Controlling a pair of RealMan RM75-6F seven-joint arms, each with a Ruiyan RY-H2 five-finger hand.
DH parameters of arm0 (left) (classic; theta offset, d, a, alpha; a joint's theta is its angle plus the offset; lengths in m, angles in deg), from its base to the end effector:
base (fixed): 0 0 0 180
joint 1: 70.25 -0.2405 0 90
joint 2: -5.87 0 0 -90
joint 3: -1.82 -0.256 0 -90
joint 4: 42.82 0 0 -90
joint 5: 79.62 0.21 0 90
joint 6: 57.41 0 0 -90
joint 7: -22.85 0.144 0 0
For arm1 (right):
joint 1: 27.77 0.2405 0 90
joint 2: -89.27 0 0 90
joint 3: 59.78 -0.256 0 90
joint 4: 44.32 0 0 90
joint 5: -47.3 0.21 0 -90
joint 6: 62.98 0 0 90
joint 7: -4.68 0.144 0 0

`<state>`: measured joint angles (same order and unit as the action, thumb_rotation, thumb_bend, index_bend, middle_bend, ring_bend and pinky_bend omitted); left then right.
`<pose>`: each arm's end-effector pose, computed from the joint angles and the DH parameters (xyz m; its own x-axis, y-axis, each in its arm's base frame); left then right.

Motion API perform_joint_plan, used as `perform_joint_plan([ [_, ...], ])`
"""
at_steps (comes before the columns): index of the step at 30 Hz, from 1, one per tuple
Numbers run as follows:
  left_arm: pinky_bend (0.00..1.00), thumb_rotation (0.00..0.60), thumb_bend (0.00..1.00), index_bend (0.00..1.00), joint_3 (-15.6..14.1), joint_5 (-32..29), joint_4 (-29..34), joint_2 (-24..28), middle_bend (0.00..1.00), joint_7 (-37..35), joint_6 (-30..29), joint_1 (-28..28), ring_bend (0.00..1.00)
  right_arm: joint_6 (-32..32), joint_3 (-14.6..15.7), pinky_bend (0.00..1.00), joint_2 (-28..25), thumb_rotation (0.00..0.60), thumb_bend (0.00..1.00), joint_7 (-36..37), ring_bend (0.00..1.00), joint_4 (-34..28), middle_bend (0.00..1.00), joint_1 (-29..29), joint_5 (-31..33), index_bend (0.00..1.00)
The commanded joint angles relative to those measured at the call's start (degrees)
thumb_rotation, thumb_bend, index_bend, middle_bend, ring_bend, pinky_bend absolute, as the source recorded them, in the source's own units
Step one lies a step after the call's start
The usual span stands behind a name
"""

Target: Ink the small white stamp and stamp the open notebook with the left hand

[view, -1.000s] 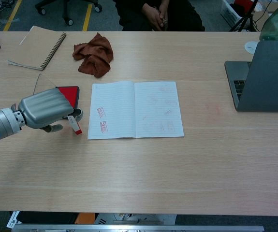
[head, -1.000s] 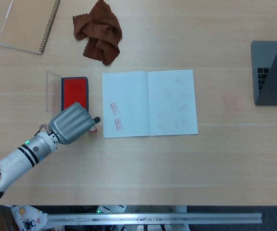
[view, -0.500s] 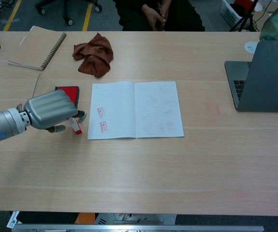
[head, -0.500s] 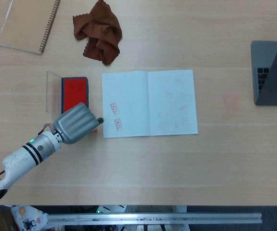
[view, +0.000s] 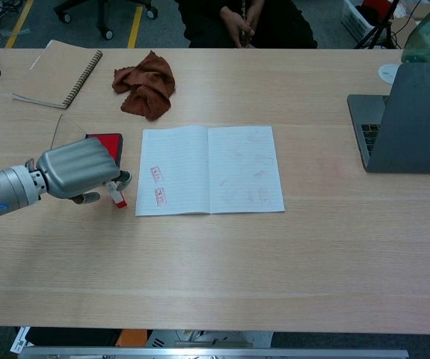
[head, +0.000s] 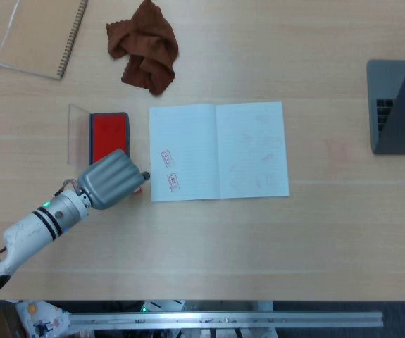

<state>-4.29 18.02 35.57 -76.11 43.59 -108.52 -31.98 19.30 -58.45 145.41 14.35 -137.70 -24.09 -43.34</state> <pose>-0.2195 0.2736 -0.0218 0.8733 0.0734 0.4816 0.3532 -0.7763 -0.5222 -0.3199 -0.1582 0.1820 0.3595 -0.1339 0.9235 -0.9331 -0.0432 0.3570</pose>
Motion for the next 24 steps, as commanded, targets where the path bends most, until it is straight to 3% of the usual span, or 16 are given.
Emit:
perform_joint_plan([
  [1, 1.00, 0.600, 0.25, 0.45, -0.1, 0.0, 0.0, 0.0, 1.00, 0.0, -0.1, 0.0, 1.00, 0.0, 0.0, 0.26, 0.0, 0.600, 0.35, 0.0, 0.19, 0.0, 0.38, 0.0, 0.0, 0.32],
  [24, 1.00, 0.600, 0.27, 0.49, -1.5, 0.7, -1.5, -0.6, 1.00, -2.0, -1.4, 0.4, 1.00, -0.2, 0.1, 0.26, -0.3, 0.600, 0.35, -0.4, 0.19, -0.5, 0.38, -0.2, 0.1, 0.32],
])
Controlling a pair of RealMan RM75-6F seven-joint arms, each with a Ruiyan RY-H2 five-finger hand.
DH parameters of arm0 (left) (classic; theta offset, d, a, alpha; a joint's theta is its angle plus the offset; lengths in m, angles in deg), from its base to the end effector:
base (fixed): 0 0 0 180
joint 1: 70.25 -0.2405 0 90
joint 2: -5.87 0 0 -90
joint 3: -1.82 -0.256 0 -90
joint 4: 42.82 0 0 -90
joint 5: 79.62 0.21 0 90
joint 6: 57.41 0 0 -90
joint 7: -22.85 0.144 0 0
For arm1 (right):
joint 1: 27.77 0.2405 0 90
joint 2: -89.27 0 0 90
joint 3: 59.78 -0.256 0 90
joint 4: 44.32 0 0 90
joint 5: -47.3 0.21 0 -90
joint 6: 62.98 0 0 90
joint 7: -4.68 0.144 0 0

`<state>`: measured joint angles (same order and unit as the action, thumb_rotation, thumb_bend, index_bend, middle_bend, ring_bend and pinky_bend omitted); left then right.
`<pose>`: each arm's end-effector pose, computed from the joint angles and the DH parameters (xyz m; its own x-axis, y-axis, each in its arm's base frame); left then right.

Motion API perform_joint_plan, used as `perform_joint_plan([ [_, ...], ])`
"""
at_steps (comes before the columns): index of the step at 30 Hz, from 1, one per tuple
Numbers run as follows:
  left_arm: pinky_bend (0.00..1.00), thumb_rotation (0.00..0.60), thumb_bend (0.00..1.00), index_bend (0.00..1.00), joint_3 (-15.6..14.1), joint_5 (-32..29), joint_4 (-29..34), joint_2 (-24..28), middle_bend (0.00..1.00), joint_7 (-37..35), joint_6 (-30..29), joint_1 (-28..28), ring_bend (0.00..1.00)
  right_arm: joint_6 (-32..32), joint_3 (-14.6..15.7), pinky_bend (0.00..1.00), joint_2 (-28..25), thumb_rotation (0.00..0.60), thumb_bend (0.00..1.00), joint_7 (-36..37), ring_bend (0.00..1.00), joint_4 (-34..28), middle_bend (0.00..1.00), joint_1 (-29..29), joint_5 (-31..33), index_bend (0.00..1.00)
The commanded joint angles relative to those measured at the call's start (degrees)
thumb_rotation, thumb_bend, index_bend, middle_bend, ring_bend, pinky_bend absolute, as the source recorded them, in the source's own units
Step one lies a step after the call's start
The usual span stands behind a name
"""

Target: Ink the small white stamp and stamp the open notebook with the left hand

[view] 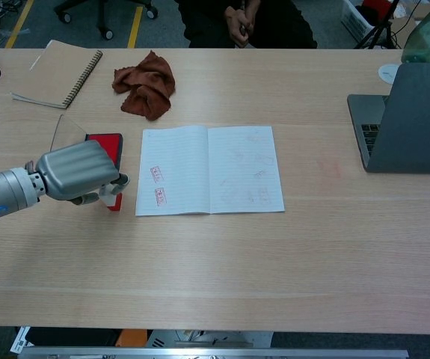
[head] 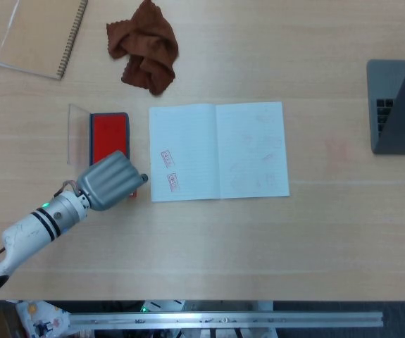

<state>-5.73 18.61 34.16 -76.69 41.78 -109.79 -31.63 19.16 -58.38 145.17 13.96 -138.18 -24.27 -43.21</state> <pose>-0.2232 0.2721 -0.0233 0.8699 0.0787 0.4870 0.3568 -0.7820 -0.5110 -0.3195 -0.1568 0.1821 0.3612 -0.1381 0.9222 -0.9324 -0.0382 0.3594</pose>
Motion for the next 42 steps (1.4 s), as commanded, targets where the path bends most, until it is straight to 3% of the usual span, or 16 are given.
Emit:
perform_joint_plan([
  [1, 1.00, 0.600, 0.27, 0.50, -0.2, 0.3, -0.1, -0.1, 1.00, -0.4, -0.2, 0.1, 1.00, 0.0, 0.0, 0.26, 0.0, 0.600, 0.35, 0.0, 0.19, 0.0, 0.38, 0.0, 0.0, 0.32],
  [26, 1.00, 0.600, 0.32, 0.56, -0.7, 0.6, -0.8, -0.4, 1.00, -2.0, -1.5, 0.1, 1.00, 0.8, 0.2, 0.26, -0.3, 0.600, 0.35, 0.4, 0.19, 0.0, 0.38, -0.6, -0.4, 0.32],
  [42, 1.00, 0.600, 0.32, 0.58, 1.8, -1.0, 1.6, 0.8, 1.00, -1.6, -4.3, -0.3, 1.00, 1.1, 0.2, 0.26, -0.2, 0.600, 0.35, 1.0, 0.19, 0.4, 0.38, -0.8, -0.7, 0.32],
])
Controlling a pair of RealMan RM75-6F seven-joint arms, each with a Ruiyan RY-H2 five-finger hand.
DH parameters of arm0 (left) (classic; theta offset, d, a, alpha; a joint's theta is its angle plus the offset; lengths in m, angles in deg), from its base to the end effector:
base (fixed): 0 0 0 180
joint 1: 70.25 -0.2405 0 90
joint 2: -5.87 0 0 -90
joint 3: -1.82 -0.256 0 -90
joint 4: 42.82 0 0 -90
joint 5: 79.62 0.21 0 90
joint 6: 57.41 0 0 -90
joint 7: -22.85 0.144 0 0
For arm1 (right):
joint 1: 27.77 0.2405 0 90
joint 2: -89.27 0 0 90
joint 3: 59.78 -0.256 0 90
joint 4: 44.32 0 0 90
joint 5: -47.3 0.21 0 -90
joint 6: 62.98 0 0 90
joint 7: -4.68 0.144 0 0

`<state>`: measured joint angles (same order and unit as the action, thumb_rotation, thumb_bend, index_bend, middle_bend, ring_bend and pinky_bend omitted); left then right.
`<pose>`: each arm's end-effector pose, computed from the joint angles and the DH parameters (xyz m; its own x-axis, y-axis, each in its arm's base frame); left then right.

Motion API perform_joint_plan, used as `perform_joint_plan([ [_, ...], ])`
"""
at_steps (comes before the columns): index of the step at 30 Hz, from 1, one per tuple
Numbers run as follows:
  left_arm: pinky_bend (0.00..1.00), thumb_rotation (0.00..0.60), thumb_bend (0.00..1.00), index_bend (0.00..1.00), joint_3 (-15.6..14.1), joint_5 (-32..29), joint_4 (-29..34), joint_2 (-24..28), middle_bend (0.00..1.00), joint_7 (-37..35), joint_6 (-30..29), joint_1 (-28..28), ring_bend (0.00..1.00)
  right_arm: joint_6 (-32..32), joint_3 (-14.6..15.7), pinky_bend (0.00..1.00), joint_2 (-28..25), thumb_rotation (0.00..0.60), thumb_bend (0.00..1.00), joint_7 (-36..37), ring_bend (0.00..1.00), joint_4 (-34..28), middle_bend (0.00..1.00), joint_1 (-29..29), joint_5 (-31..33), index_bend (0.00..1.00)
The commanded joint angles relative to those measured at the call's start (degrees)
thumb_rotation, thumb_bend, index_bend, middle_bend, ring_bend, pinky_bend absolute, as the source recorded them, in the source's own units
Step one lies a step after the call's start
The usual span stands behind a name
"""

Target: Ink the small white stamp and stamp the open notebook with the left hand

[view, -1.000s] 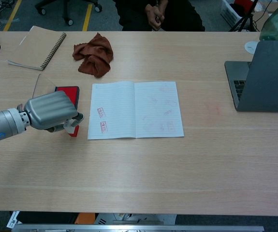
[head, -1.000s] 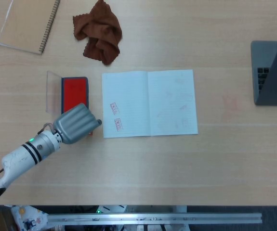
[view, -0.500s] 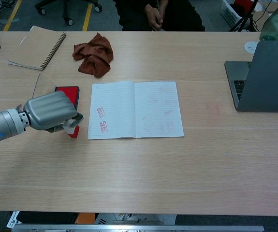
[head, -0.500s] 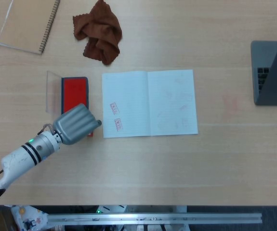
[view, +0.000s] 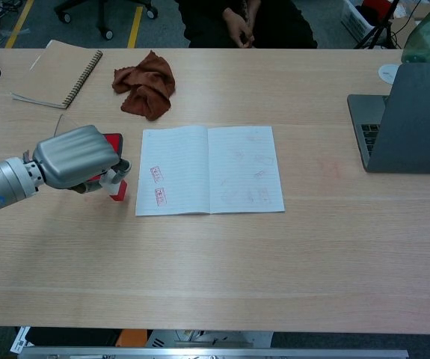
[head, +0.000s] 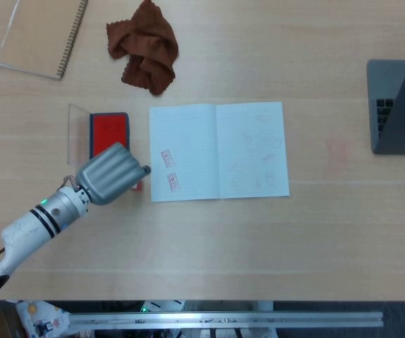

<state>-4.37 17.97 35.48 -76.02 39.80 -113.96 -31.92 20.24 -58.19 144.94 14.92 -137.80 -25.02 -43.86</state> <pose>-0.2110 0.2784 -0.0121 0.8165 0.0654 0.5736 0.4185 -0.7515 -0.5100 -0.3206 -0.1522 0.1853 0.3551 -0.1296 0.9258 -0.9348 -0.0373 0.3533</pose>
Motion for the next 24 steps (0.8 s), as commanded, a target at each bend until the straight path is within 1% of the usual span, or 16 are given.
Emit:
perform_joint_plan([
  [1, 1.00, 0.600, 0.32, 0.58, 1.2, -1.0, 0.4, 0.2, 1.00, 1.0, -0.4, 0.0, 1.00, 0.0, 0.0, 0.26, 0.0, 0.600, 0.35, 0.2, 0.19, 0.2, 0.38, -0.1, 0.1, 0.32],
  [4, 1.00, 0.600, 0.32, 0.58, 2.9, -3.7, 0.9, -0.1, 1.00, 3.6, 0.0, -0.3, 1.00, 0.1, 0.0, 0.26, 0.1, 0.600, 0.35, 0.5, 0.19, 0.6, 0.38, -0.2, 0.1, 0.32],
  [11, 1.00, 0.600, 0.32, 0.59, 4.8, -6.8, 0.5, -0.4, 1.00, 5.9, 1.5, 0.3, 1.00, 0.1, 0.1, 0.26, 0.3, 0.600, 0.35, 1.1, 0.19, 1.3, 0.38, -0.4, 0.4, 0.32],
  [16, 1.00, 0.600, 0.33, 0.59, 5.5, -8.5, -1.8, -1.6, 1.00, 6.1, 2.7, 0.8, 1.00, 0.1, 0.2, 0.26, 0.4, 0.600, 0.35, 1.3, 0.19, 1.5, 0.38, -0.5, 0.4, 0.32],
  [24, 1.00, 0.600, 0.33, 0.59, 5.7, -9.3, -5.8, -3.5, 1.00, 5.5, 4.1, 1.7, 1.00, -0.1, 0.1, 0.26, 0.3, 0.600, 0.35, 1.1, 0.19, 1.5, 0.38, -0.6, 0.8, 0.32],
])
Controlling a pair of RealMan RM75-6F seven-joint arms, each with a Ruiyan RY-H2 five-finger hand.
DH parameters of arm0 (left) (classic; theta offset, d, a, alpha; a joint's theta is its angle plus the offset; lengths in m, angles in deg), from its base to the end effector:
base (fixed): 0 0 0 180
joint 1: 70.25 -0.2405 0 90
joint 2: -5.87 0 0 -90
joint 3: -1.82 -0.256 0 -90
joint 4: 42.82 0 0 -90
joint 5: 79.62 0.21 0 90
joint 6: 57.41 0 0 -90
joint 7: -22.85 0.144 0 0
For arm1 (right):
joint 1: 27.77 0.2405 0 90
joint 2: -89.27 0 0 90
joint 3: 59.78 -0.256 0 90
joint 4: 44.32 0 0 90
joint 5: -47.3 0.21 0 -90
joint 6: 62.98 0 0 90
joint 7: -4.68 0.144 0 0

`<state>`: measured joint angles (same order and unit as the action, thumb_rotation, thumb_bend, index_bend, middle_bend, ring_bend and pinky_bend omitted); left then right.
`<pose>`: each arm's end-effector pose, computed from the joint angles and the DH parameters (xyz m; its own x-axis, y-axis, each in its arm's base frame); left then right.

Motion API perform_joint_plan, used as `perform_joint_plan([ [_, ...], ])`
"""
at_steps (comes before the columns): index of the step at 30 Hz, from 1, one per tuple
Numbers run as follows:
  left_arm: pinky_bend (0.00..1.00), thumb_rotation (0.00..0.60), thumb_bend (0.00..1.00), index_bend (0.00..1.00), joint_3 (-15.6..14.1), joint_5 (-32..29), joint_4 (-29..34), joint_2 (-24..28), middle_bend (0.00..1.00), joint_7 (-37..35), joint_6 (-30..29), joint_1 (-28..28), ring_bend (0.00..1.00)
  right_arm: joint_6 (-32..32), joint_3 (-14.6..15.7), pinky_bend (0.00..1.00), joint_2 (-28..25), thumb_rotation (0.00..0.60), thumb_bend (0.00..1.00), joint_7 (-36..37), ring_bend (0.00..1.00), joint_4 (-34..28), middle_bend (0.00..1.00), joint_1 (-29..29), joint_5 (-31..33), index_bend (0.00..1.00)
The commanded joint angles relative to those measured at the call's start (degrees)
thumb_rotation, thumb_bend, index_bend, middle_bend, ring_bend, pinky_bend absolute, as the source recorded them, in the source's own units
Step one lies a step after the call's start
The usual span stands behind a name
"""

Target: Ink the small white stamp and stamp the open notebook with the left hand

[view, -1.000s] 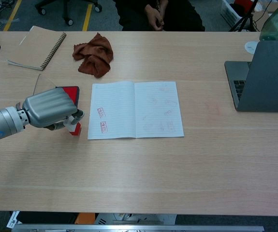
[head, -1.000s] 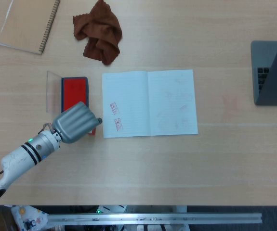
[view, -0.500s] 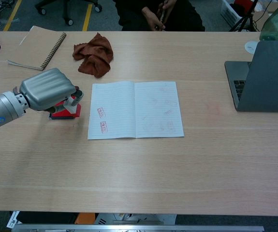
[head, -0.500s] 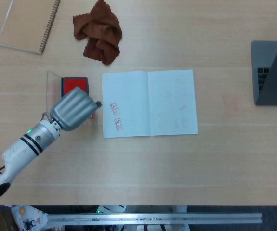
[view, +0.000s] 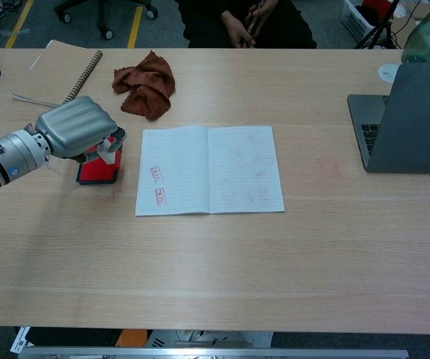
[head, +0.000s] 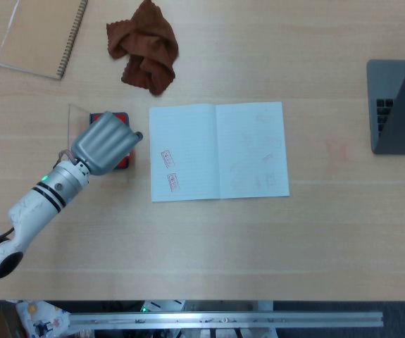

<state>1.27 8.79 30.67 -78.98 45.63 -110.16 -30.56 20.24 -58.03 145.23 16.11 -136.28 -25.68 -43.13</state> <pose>-0.2115 0.3209 -0.0126 0.8406 0.0487 0.5395 0.4397 -0.6431 -0.6270 -0.3290 -0.1481 0.1874 0.3526 -0.1339 0.9261 -0.9350 -0.0110 0.3544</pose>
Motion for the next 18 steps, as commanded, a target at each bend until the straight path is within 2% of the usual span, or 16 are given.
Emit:
perform_joint_plan([
  [1, 1.00, 0.600, 0.33, 0.59, 0.1, -0.1, -1.5, -0.8, 1.00, -0.5, 0.4, 0.5, 1.00, -0.1, 0.0, 0.26, 0.0, 0.600, 0.35, -0.1, 0.19, -0.1, 0.38, 0.0, 0.1, 0.32],
  [18, 1.00, 0.600, 0.33, 0.60, -1.2, 1.7, -7.4, -2.1, 1.00, -4.4, 1.2, 2.2, 1.00, -0.4, -0.1, 0.26, 0.0, 0.600, 0.35, -1.0, 0.19, -0.7, 0.38, -0.2, 0.6, 0.32],
])
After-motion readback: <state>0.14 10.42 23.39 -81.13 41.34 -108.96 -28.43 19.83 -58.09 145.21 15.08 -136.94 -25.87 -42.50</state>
